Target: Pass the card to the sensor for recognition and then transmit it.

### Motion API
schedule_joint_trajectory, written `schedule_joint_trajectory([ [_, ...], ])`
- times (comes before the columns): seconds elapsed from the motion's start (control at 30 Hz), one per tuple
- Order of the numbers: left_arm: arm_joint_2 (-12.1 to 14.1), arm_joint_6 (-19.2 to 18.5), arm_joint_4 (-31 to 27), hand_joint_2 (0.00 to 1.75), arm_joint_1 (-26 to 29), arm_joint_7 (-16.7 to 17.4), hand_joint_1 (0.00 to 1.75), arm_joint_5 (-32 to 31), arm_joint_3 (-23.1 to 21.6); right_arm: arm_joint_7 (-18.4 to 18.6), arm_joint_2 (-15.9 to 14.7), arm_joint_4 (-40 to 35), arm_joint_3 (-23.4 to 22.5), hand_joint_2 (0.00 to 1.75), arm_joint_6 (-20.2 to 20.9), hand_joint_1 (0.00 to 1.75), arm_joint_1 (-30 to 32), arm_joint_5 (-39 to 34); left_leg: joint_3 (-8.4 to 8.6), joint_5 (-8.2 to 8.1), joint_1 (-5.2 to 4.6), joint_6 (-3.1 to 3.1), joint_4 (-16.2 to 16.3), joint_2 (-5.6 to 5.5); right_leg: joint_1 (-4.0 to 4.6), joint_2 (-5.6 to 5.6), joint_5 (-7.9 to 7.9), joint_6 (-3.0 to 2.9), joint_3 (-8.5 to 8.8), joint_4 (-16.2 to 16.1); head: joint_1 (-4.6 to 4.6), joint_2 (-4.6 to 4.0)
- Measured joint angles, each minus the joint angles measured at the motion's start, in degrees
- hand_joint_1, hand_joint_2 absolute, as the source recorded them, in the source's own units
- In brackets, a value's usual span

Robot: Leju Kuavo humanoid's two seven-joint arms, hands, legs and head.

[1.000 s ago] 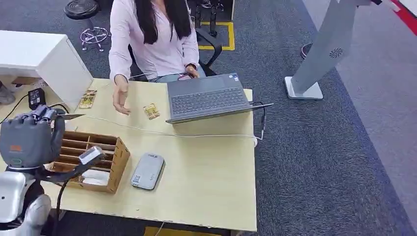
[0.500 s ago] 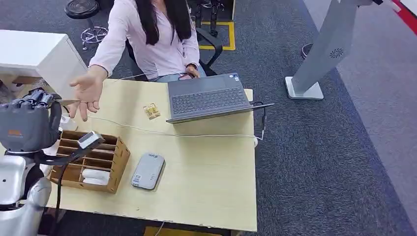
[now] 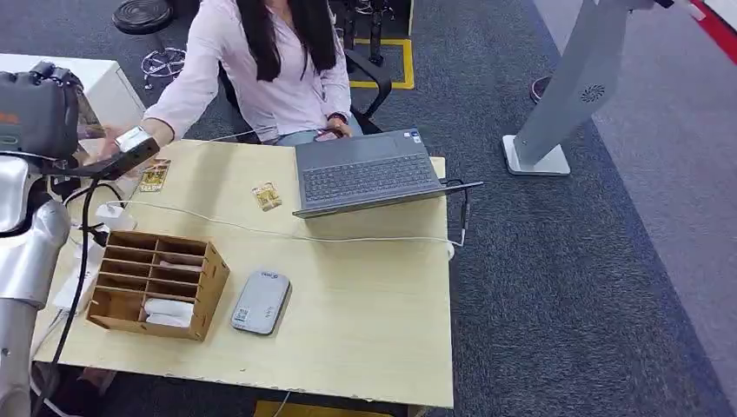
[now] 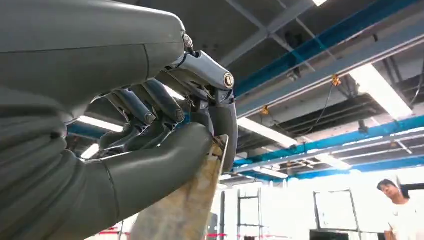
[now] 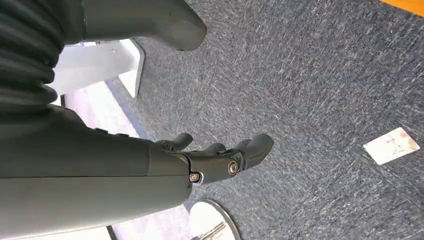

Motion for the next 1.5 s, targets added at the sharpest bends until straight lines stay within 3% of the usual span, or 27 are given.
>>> schedule_joint_trajectory([
  [0.4,2.4,0.83,2.4,1.75,0.8,-0.09,1.75,1.68,0.0,-0.37,-0.48,0.0,0.59,1.75,0.77,0.0,0.06,0.0,-0.06,0.01,0.01,0.0,-0.01,-0.01,0.0,-0.02,0.0,0.0,-0.04,0.0,-0.02,0.0],
  [0.87,3.06,0.92,2.4,1.75,1.6,-0.11,1.75,2.05,0.0,-0.26,-0.61,0.0,0.63,1.75,0.52,0.0,0.06,0.0,-0.09,0.0,0.0,0.0,-0.01,-0.02,0.0,-0.03,0.0,0.0,-0.06,0.0,-0.02,0.0],
  [0.9,3.13,0.96,2.4,1.75,1.77,-0.11,1.61,2.21,0.0,-0.26,-0.63,0.0,0.63,1.75,0.52,0.0,0.06,0.0,-0.09,0.0,0.0,0.0,-0.01,-0.02,0.0,-0.02,0.0,0.0,-0.07,0.0,0.0,0.0],
  [0.93,3.15,1.01,2.4,1.75,1.93,-0.13,0.0,2.34,0.0,-0.26,-0.66,0.0,0.63,1.75,0.52,0.0,0.06,0.0,-0.09,0.0,0.0,0.0,-0.01,-0.02,0.0,-0.02,0.0,0.0,-0.06,0.0,-0.02,0.0],
  [1.17,3.26,3.11,-0.49,1.75,5.46,-1.33,0.0,6.71,0.44,-0.09,-0.72,0.0,0.63,1.75,0.44,0.0,0.08,-0.09,-0.09,0.0,0.0,0.0,-0.01,-0.02,-0.01,-0.03,0.0,0.0,-0.05,0.0,-0.02,0.0],
  [1.4,3.72,6.52,-19.76,1.75,21.26,-3.98,0.0,14.63,4.25,1.09,-0.72,0.0,0.55,1.75,-0.28,0.0,0.43,-0.31,-0.05,-0.12,-0.02,-0.01,-0.05,0.17,-0.02,0.15,-0.1,0.0,-0.08,-0.01,0.02,0.0],
  [1.5,3.78,9.68,-32.41,1.75,33.99,-7.57,0.0,19.24,8.51,2.23,-0.7,0.02,0.39,1.75,-0.26,0.0,1.0,-0.31,-0.05,-0.25,-0.02,0.03,-0.07,0.28,-0.02,0.2,-0.23,0.0,-0.09,-0.02,-0.02,0.0],
])
